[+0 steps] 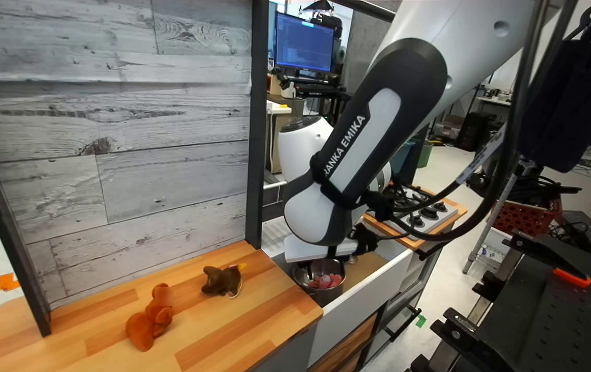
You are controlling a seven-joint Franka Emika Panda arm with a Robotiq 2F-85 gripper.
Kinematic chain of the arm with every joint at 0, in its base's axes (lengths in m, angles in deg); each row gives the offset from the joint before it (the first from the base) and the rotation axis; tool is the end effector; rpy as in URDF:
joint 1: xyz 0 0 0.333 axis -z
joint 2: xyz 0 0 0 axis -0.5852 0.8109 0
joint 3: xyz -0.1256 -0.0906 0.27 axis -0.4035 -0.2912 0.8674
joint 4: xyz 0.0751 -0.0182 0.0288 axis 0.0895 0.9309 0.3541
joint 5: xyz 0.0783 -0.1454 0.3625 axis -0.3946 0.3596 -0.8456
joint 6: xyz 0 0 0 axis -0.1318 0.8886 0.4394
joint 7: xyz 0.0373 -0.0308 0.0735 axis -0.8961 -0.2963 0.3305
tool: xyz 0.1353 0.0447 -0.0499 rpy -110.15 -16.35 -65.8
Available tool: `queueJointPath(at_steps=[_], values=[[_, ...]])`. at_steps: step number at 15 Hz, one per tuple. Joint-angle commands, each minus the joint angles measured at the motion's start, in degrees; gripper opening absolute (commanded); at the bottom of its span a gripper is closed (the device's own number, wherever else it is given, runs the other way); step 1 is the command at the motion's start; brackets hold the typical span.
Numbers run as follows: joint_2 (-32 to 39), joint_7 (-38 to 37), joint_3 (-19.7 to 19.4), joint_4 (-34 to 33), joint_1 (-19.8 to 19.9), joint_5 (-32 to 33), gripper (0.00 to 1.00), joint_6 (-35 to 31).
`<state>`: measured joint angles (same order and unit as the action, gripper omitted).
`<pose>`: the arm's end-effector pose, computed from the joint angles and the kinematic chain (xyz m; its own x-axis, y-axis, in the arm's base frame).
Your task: Remove the plush toys from the pot
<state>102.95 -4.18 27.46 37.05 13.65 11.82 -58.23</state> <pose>0.6260 0.0440 -0.1191 0.8182 -0.5650 0.1066 -0.5677 -0.7644 0.3057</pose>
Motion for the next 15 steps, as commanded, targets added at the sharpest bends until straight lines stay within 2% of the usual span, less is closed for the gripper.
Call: queueJointPath(at_steps=[1,2,4,7,9,10,12,15], values=[[2.9,-0.6,1.6,-5.8,2.4,1.8,0.84,4.4],[3.5,-0.4,2.2,-7.0,3.0,1.7,0.59,5.0],[4.6,-0.3,2.8,-9.3,3.7,1.8,0.57,6.2],[6.1,-0.5,3.5,-12.9,4.3,2.0,0.32,7.8],[7.2,-0.5,3.7,-15.2,4.5,2.2,0.2,9.0],[7.8,-0.6,3.7,-16.4,4.6,2.3,0.53,9.7],[9.1,-0.8,3.5,-18.4,4.6,2.6,0.57,11.5],[10.8,-1.1,3.1,-20.2,4.4,3.6,0.76,13.7]])
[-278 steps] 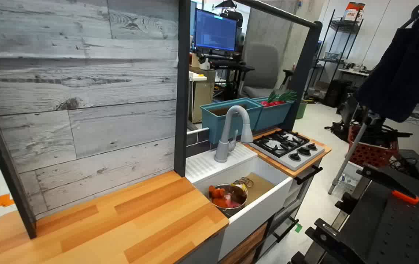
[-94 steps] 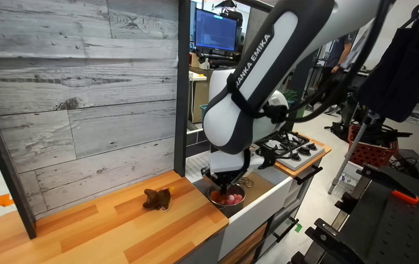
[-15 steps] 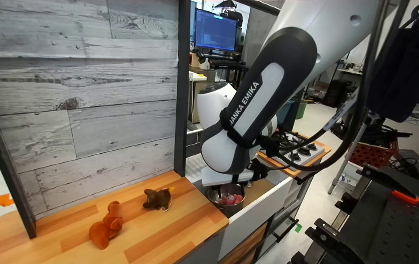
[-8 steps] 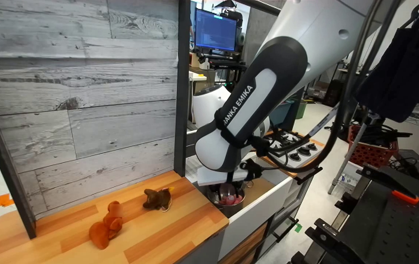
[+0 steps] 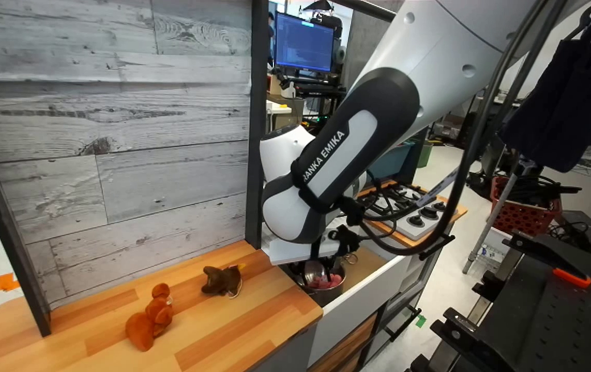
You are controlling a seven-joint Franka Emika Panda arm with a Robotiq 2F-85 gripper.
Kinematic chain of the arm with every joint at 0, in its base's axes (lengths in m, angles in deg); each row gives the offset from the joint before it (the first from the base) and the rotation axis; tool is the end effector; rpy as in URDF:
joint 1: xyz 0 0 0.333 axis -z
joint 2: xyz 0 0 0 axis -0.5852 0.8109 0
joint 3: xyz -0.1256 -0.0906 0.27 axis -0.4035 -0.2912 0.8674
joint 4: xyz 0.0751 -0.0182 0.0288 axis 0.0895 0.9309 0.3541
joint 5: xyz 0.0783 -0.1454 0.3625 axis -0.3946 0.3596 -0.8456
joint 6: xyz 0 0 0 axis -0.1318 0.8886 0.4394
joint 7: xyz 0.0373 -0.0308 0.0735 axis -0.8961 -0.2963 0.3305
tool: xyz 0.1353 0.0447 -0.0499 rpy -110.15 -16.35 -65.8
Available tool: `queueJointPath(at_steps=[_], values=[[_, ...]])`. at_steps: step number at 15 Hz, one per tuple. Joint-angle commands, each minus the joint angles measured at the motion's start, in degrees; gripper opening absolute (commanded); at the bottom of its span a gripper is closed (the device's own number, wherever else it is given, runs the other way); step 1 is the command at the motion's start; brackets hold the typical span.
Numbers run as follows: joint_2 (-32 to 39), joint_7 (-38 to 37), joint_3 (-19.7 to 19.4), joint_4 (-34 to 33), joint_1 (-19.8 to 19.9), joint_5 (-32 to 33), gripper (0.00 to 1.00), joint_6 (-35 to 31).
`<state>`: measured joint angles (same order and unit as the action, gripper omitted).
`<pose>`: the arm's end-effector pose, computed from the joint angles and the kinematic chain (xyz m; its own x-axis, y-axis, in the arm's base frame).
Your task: Remove the plush toys from the pot
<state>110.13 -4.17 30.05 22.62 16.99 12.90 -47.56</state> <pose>0.6470 0.0555 -0.1402 0.8173 -0.5749 0.0386 -0.5516 -0.7613 0.3408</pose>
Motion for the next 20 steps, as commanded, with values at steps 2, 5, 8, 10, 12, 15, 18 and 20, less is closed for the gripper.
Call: queueJointPath(at_steps=[2,5,8,10,12,15,18,20], values=[[5.0,-1.3,0.4,-7.2,1.1,3.4,0.91,3.0],[6.6,-2.8,-1.5,-7.6,-0.1,5.8,1.0,-0.8],[6.8,-2.8,-2.5,-7.3,-0.9,5.8,0.75,-1.9],[6.9,-2.9,-2.9,-7.2,-1.3,5.7,0.66,-2.2],[6.9,-3.0,-2.9,-7.1,-1.4,5.4,0.5,-3.0],[5.8,-2.8,-2.5,-5.6,-1.7,5.1,0.28,-5.7],[3.1,-2.2,-2.0,-0.9,-2.9,5.2,0.05,-12.5],[0.4,-1.6,-2.0,3.7,-4.0,5.3,0.0,-17.7]])
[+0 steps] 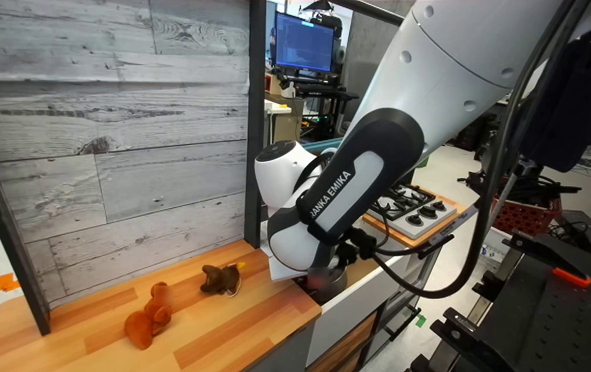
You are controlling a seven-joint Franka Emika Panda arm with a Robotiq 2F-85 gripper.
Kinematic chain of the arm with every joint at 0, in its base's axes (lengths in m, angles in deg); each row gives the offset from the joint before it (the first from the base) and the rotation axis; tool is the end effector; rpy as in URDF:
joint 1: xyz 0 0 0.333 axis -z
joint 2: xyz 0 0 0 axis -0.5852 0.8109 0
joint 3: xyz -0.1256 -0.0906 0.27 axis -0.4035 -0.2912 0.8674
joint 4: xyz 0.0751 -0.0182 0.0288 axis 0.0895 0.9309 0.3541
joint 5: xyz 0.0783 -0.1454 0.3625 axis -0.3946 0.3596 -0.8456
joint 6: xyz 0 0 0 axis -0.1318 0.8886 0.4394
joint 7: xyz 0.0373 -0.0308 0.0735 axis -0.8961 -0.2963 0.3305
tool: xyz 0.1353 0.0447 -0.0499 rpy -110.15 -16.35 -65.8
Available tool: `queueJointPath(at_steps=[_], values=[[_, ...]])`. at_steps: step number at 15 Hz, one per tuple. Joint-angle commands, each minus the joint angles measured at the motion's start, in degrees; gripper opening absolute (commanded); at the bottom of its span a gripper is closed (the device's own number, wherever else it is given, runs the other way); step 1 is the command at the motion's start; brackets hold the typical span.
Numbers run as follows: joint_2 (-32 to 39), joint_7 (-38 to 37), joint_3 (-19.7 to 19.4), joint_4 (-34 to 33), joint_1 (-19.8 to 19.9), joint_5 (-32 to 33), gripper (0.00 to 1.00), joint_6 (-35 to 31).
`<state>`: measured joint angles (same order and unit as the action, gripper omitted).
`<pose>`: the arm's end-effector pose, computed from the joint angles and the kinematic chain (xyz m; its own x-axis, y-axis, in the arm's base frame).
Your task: Remove the plush toys from the pot
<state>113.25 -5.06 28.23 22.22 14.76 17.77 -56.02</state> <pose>0.6514 0.0641 -0.1587 0.8784 -0.4552 0.1458 -0.4770 -0.8156 0.3275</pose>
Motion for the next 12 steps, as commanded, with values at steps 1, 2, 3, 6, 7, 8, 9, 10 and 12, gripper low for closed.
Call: queueJointPath(at_steps=[1,2,3,6,7,8,9,10,12], values=[[-4.1,-0.5,-0.1,6.6,-2.2,0.4,0.01,-11.7],[-5.9,-0.3,-0.3,9.6,-2.7,0.5,0.02,-14.5],[-8.2,0.1,-0.3,13.0,-3.2,0.5,0.01,-17.2],[-14.4,2.3,0.5,22.1,-3.4,0.5,0.02,-25.5],[-16.0,4.2,1.0,24.1,-3.6,-0.7,0.02,-28.2],[-18.3,5.6,1.7,26.7,-3.7,-0.9,0.02,-29.9],[-20.3,6.6,1.9,29.2,-4.4,-1.1,0.02,-31.8],[-22.5,7.7,2.2,32.0,-4.7,-1.3,0.02,-33.0],[-26.0,10.7,3.2,35.9,-4.8,-2.1,0.02,-36.2]])
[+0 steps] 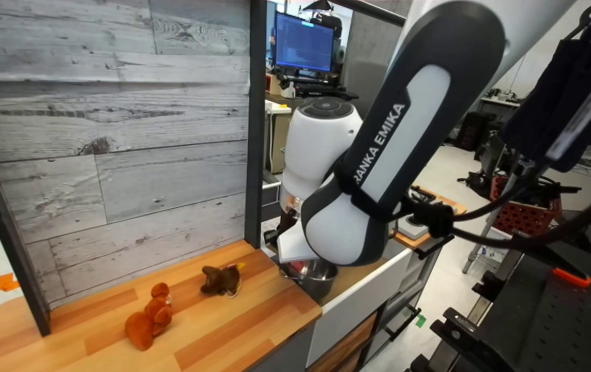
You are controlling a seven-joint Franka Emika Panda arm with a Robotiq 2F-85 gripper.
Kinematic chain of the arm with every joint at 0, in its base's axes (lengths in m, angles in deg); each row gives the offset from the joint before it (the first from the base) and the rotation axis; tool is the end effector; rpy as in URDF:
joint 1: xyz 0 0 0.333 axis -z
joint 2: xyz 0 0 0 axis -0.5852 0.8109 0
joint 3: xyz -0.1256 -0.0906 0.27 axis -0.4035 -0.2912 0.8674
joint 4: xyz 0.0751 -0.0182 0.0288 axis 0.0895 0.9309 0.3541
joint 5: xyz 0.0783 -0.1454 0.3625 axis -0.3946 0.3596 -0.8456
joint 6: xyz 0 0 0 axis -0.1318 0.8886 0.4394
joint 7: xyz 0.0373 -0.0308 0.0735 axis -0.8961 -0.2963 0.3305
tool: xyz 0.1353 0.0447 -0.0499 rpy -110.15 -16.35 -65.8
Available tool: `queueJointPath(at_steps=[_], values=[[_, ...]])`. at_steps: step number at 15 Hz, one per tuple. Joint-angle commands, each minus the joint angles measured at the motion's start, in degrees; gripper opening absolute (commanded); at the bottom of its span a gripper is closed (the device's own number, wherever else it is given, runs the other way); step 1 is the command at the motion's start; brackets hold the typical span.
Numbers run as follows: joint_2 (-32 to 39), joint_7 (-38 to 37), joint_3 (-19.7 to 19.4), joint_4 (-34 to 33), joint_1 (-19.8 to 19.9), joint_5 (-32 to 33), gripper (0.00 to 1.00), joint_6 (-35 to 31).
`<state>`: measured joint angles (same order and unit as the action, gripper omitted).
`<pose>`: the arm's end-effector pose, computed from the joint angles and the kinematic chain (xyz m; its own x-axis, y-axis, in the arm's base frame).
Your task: Remove the plush toys from the pot
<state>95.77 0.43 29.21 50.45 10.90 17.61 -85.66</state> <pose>0.6274 0.0977 -0.0769 0.8908 -0.3314 0.3109 -0.3711 -0.9254 0.0767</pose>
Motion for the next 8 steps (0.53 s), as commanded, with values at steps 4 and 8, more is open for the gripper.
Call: queueJointPath(at_steps=[4,8], values=[[-15.4,12.4,7.4,11.5,1.2,-5.0,0.02,-10.3],[-18.4,18.2,11.7,11.9,3.6,-9.7,0.02,-7.9]])
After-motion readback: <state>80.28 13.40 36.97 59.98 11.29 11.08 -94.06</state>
